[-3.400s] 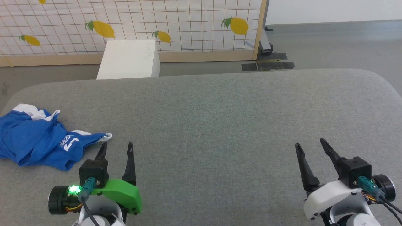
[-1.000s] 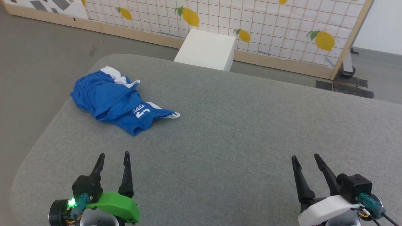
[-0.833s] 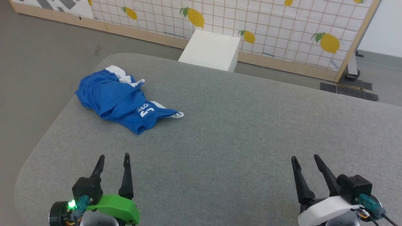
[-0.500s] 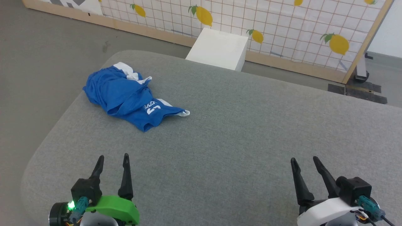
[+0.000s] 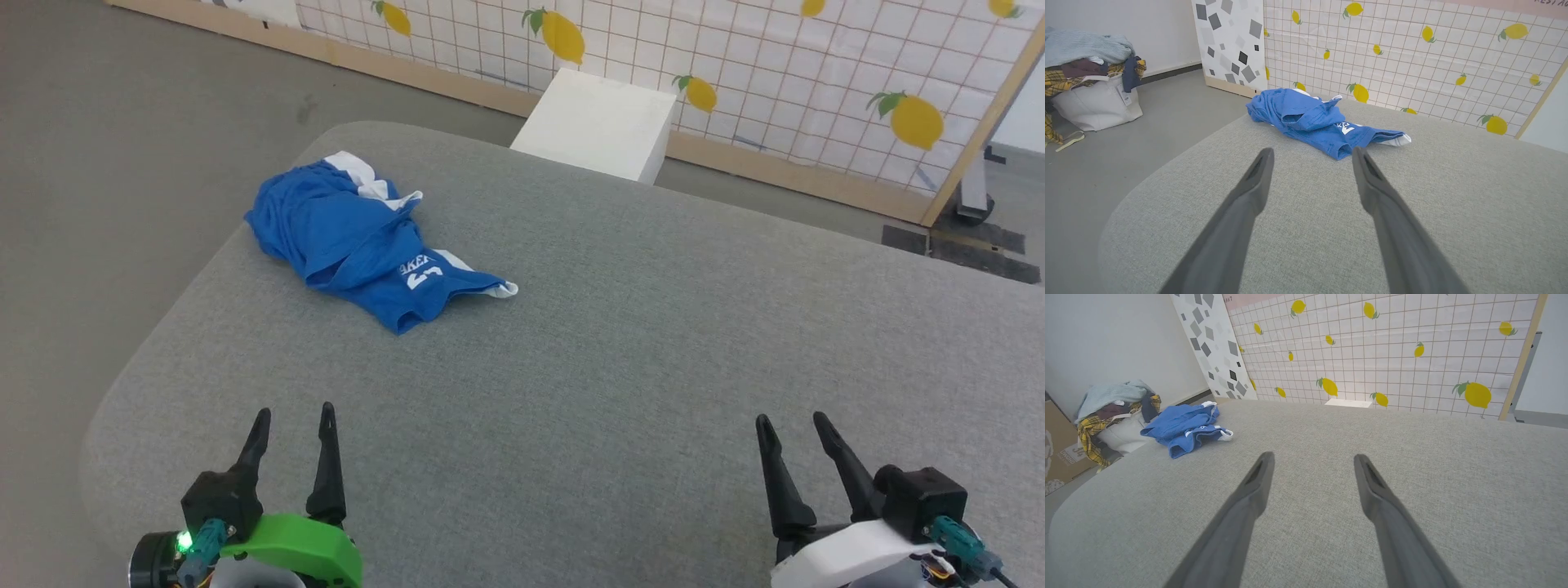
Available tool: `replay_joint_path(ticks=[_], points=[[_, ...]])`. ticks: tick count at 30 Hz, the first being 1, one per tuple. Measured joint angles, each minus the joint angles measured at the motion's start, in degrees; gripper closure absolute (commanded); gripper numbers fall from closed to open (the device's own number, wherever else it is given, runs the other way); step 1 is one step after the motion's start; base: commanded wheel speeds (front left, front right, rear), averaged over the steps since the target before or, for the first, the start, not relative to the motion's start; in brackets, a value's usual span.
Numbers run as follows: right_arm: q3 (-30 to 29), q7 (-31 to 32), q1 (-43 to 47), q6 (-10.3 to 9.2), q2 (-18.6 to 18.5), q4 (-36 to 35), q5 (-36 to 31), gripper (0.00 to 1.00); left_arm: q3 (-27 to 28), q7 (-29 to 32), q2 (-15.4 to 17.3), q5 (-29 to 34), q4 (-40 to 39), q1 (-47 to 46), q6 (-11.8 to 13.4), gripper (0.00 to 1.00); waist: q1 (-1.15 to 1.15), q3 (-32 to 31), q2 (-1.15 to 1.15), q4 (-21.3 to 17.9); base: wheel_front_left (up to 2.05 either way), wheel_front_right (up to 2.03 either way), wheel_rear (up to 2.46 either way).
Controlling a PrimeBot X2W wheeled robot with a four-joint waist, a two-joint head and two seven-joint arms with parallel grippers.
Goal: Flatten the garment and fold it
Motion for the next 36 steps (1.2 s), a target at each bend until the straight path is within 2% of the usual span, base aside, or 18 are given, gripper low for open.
replay_joint_path(ticks=[18,25,30,33,36], points=[[0.1,-2.0,0.3,0.00,0.0,1.2,0.6,0.00,0.3,-1.8,0.0,-0.8,0.8,0.2,-0.5,0.00,0.00,0.1,0.00,2.2,0.00,0.00,0.00],[0.1,-2.0,0.7,0.00,0.0,0.4,-4.1,0.00,0.4,-1.8,0.0,-0.6,0.8,0.3,-0.5,0.00,0.00,0.0,0.00,2.0,0.00,0.00,0.00],[0.4,-2.0,0.7,0.00,0.0,0.0,-4.4,0.00,0.5,-1.8,0.0,-0.4,1.4,0.1,-0.9,0.00,0.00,0.1,0.00,1.7,0.00,0.00,0.00],[0.6,-2.0,0.6,0.00,0.0,-0.5,-4.9,0.00,0.4,-2.0,0.7,-0.4,3.6,-2.3,-1.9,0.00,0.00,0.8,0.00,1.3,0.00,0.00,0.00],[0.3,-2.0,-0.3,0.00,0.0,-0.8,-5.9,0.00,0.8,-0.8,1.5,-2.1,7.6,-9.5,-2.7,0.00,0.00,2.0,0.00,0.7,0.00,0.00,0.00]])
